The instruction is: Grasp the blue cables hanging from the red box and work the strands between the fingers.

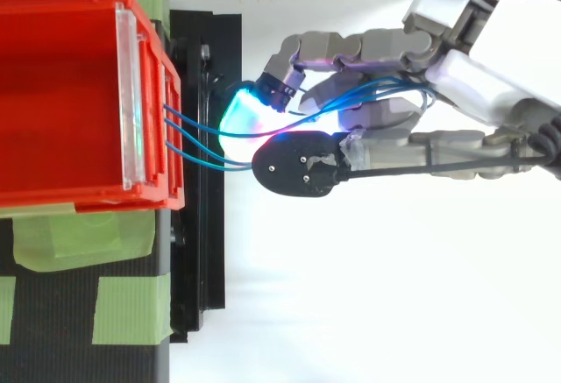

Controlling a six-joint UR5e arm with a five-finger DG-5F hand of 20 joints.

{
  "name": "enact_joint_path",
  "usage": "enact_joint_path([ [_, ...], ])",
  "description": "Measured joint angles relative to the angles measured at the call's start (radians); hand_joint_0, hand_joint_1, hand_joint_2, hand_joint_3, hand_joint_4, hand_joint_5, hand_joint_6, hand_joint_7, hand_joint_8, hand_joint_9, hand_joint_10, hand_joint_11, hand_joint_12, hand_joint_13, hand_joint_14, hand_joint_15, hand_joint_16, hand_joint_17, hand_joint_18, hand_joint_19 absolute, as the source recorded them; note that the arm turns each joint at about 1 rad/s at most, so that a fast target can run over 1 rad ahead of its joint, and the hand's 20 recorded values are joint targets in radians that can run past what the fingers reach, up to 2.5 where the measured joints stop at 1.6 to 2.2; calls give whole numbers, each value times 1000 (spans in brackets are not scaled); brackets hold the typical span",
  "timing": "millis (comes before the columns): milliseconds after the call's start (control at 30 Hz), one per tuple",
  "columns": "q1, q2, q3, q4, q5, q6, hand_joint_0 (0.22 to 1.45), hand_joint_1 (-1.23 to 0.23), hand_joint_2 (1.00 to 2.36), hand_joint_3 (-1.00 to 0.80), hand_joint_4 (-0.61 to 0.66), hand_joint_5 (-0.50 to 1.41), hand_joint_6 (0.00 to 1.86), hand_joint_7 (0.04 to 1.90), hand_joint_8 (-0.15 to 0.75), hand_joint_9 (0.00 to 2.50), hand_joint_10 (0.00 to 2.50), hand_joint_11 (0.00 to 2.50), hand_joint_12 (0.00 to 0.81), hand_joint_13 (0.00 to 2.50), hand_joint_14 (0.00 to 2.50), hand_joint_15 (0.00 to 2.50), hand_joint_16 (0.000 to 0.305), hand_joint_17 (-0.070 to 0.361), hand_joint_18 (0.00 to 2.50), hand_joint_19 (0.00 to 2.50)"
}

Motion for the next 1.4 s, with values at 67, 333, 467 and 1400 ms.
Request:
enact_joint_path([
  [67, 0, 0, 0, 0, 0, 2, 651, -528, 1907, -149, 488, 734, 22, 1086, 370, 563, 2500, 2500, 487, 409, 2500, 1802, 90, 202, 850, 249],
  [333, -2, 0, 0, 0, 0, 7, 1314, -721, 1003, 141, 363, 727, 22, 1152, 318, 639, 2500, 2500, 392, 374, 2500, 2010, 55, 124, 472, 516],
  [467, -2, 0, 0, -1, 0, 7, 1122, -721, 1240, 156, 389, 749, 23, 1154, 317, 685, 2500, 2500, 415, 477, 2500, 2060, 57, 128, 724, 632],
  [1400, -1, 5, 6, 1, -9, 25, 1259, -727, 1063, 153, 326, 704, 23, 1174, 325, 638, 2500, 2500, 415, 365, 2500, 1942, 53, 120, 523, 577],
])
